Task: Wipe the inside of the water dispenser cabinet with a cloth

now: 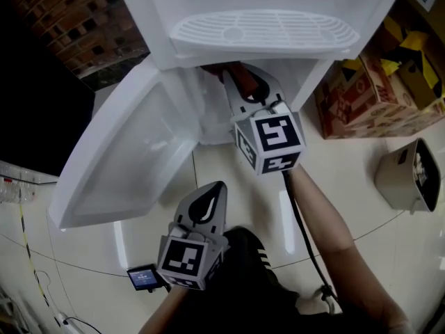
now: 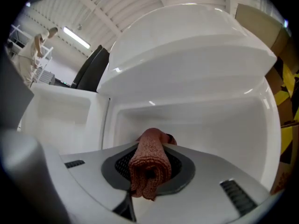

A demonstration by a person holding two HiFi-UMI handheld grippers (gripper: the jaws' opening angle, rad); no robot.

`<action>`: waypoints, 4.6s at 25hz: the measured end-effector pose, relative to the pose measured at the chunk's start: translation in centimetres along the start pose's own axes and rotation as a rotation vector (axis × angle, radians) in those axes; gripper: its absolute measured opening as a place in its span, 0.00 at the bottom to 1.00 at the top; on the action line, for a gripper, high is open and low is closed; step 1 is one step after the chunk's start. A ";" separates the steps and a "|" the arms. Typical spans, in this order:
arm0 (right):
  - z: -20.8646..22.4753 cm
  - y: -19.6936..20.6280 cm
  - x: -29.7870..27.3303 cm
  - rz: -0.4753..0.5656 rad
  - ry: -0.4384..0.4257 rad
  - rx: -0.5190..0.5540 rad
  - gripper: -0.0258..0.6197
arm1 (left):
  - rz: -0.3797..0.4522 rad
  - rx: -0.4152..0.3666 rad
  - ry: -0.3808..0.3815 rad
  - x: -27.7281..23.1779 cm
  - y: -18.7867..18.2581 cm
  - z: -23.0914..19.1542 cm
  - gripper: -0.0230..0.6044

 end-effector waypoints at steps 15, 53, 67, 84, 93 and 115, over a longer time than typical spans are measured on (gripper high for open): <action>-4.5 13.9 2.2 -0.444 -0.153 0.057 0.17 | -0.006 0.014 -0.009 0.4 0.3 -0.3 0.00; -0.4 8.7 -4.2 -0.271 -0.062 0.191 0.17 | -0.012 0.032 -0.023 0.8 1.1 -2.4 0.00; 2.4 8.3 -7.1 -0.298 -0.028 0.237 0.17 | -0.018 0.040 -0.034 0.7 0.9 -2.4 0.00; 4.8 1.8 -2.8 -0.060 0.255 0.255 0.17 | -0.014 0.040 -0.028 0.6 0.9 -2.2 0.00; 7.0 6.8 -4.5 -0.293 0.276 0.240 0.17 | -0.023 0.041 -0.036 0.8 0.9 -2.4 0.00; 4.7 0.0 -0.7 -0.030 0.474 0.310 0.17 | -0.018 0.031 -0.022 0.6 0.9 -1.4 0.00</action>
Point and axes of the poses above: the fingertips, and each gripper's own axes: x backward along the fingers, z to its right, y out of its underside, the point moved 9 cm from there along x, backward along the fingers, and after that the axes turned 7 degrees about z, right-handed, at the moved point
